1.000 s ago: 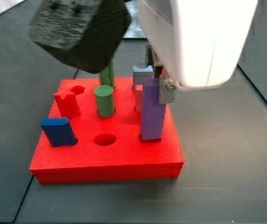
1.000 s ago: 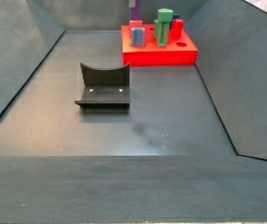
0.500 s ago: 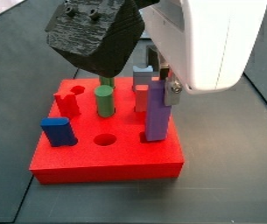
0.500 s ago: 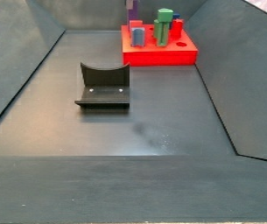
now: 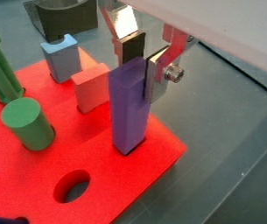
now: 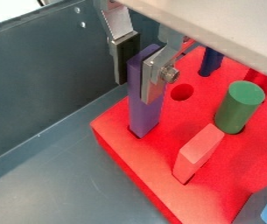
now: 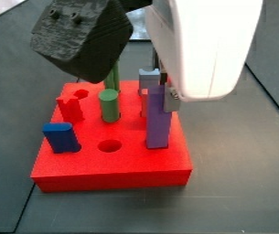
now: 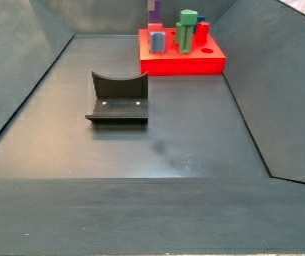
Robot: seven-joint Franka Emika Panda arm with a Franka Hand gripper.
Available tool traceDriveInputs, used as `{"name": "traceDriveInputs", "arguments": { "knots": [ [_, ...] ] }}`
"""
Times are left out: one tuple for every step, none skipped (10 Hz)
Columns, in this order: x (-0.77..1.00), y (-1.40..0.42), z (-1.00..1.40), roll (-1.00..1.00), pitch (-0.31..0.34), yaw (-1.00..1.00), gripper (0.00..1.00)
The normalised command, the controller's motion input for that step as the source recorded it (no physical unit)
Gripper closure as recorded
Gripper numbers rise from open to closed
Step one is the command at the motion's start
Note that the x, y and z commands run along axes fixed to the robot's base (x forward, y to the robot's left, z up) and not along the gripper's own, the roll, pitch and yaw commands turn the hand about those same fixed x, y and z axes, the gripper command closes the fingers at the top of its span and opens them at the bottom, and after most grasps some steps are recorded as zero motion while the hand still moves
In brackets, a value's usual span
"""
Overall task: Pick up the rectangle object. Move up. Move to above the board. Insert the rectangle object.
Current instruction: Insert the rectangle object.
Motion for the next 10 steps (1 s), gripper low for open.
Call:
{"name": "traceDriveInputs", "arguments": {
  "knots": [
    [-0.07, -0.03, -0.12, 0.06, -0.006, -0.11, 1.00],
    [-0.01, -0.05, -0.18, 0.07, 0.000, -0.11, 1.00],
    [0.00, 0.00, -0.36, 0.18, 0.000, -0.07, 1.00],
    [0.00, 0.00, -0.44, 0.40, 0.051, 0.00, 1.00],
    [-0.11, 0.00, -0.29, 0.50, 0.036, 0.19, 1.00],
    [-0.09, 0.00, -0.34, 0.47, 0.029, 0.18, 1.00],
    [-0.06, -0.04, -0.34, 0.49, 0.011, 0.15, 1.00],
    [-0.04, -0.07, -0.33, 0.50, 0.003, 0.14, 1.00],
    [0.00, -0.13, -0.46, 0.45, 0.000, 0.13, 1.00],
    [-0.24, -0.09, -0.81, 0.25, -0.126, 0.00, 1.00]
  ]
}}
